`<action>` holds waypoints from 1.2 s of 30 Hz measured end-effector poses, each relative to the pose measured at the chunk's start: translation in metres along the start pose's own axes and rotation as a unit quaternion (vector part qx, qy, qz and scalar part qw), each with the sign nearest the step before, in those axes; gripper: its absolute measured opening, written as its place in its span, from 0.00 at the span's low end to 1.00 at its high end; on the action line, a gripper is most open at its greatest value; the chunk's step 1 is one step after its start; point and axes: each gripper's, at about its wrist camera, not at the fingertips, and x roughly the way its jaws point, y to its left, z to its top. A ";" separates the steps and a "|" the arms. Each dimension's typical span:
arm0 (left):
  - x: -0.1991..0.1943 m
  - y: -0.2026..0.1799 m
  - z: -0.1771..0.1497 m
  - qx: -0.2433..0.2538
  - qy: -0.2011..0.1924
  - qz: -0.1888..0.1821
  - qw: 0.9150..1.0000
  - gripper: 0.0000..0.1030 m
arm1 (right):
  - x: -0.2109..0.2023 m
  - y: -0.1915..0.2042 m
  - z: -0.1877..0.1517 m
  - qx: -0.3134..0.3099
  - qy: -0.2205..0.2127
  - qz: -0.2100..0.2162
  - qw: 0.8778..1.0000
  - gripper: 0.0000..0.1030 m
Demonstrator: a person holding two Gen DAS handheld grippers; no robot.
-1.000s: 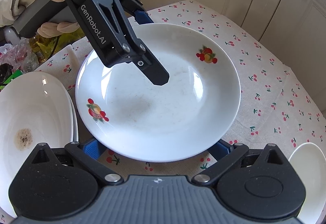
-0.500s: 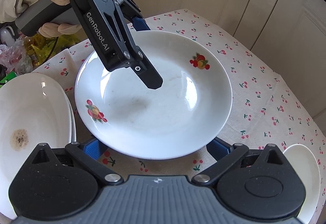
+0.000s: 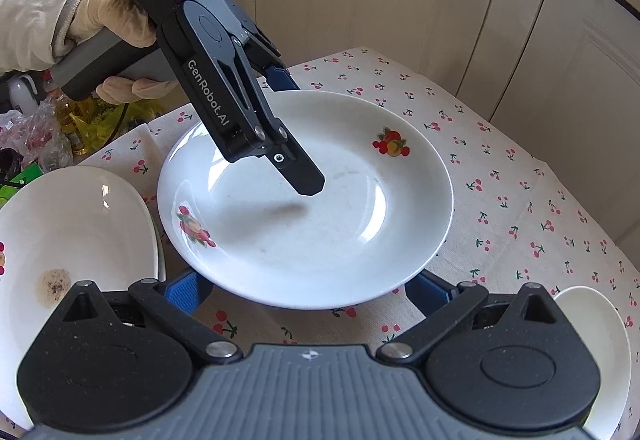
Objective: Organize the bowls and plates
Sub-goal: 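Lift the fruit-decal plate with the left gripper toward the plate stack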
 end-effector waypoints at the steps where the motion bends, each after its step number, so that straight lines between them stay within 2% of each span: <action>1: 0.000 0.000 0.000 0.002 0.000 -0.001 1.000 0.88 | 0.001 0.000 0.000 -0.002 0.001 0.002 1.000 1.00; 16: -0.009 -0.009 0.007 0.010 -0.009 0.001 1.000 0.88 | -0.008 0.000 0.002 0.001 -0.008 -0.001 1.000 1.00; 26: -0.045 -0.033 0.004 0.024 -0.025 0.010 0.999 0.88 | -0.041 0.017 0.004 0.002 -0.024 -0.006 1.000 1.00; 36: -0.088 -0.068 -0.025 0.027 -0.031 0.021 0.999 0.88 | -0.081 0.058 -0.007 0.001 -0.040 -0.004 0.999 1.00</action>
